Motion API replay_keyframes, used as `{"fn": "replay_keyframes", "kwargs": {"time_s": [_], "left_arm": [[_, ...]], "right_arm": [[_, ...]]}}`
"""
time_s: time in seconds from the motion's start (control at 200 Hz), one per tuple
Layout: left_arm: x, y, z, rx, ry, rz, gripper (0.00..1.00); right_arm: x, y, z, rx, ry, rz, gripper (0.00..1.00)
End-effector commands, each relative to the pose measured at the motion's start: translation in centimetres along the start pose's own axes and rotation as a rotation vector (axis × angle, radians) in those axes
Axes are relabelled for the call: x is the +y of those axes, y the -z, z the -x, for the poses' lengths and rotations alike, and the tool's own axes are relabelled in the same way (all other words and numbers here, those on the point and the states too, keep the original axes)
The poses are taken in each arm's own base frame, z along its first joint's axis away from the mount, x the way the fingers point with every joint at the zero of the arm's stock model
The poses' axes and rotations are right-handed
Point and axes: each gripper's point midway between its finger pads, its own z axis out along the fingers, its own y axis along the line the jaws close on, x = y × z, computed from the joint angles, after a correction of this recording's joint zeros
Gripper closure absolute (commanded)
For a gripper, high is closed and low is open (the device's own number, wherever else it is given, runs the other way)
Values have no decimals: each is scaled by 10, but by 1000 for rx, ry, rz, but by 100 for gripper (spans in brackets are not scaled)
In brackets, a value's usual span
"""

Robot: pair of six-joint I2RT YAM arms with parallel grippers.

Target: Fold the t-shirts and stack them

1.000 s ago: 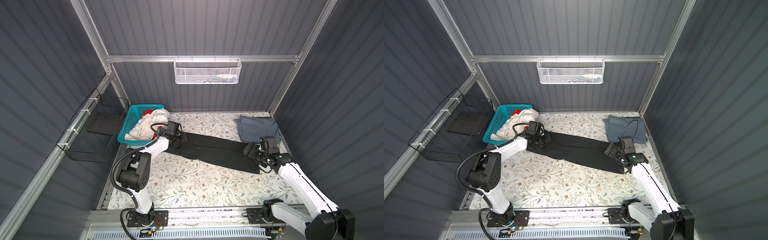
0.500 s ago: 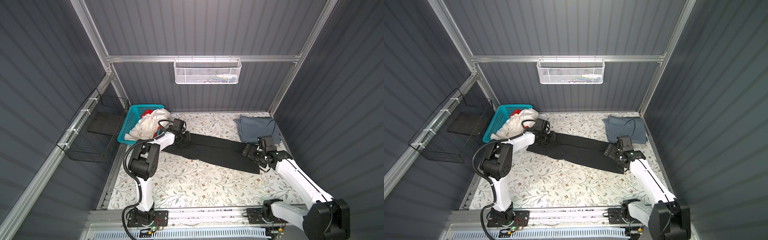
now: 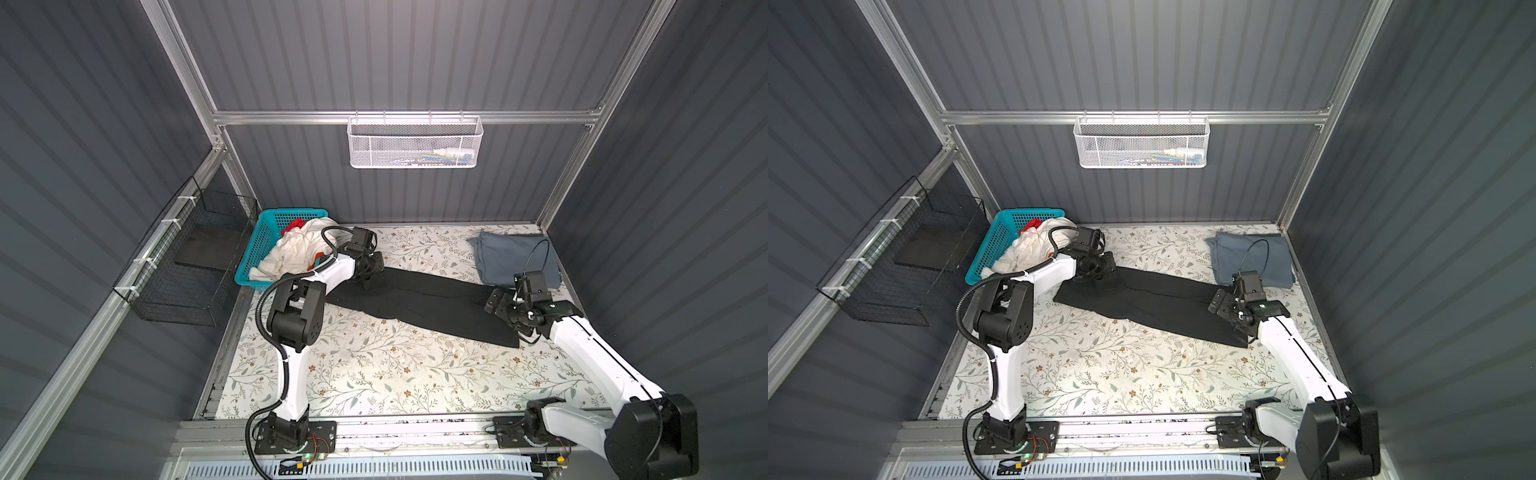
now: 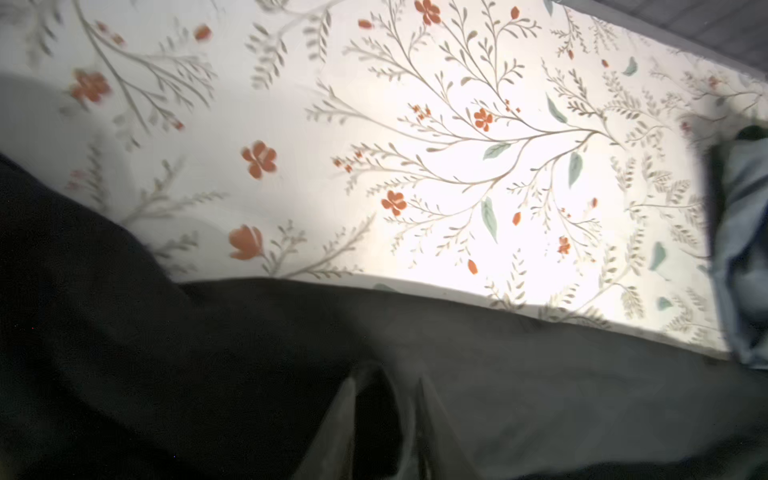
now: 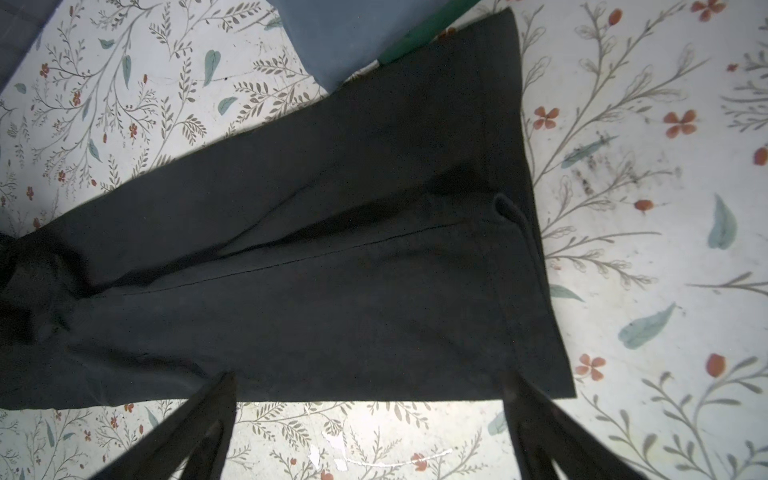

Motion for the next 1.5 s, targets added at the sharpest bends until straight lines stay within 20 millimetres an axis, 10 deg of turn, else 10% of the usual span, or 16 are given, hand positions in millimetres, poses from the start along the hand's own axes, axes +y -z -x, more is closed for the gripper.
{"fn": "replay_keyframes", "kwargs": {"time_s": [0.0,0.3,0.565,0.735,0.885,1.496], "left_arm": [[-6,5,25,-82,-126,20,53],[-3,50,67,-208,-204,127,14],[40,92,40,-182,-84,330,4],[59,116,8,-149,-62,372,12],[70,125,-15,-85,-19,308,40],[70,74,-23,5,120,56,44]], "right_arm": [[-1,-1,-1,22,11,-14,1],[0,-2,-3,32,15,-11,1],[3,0,0,33,20,-5,1],[3,3,3,31,27,-11,1],[3,5,4,23,27,-11,1],[-5,10,-1,7,26,-24,1]]}}
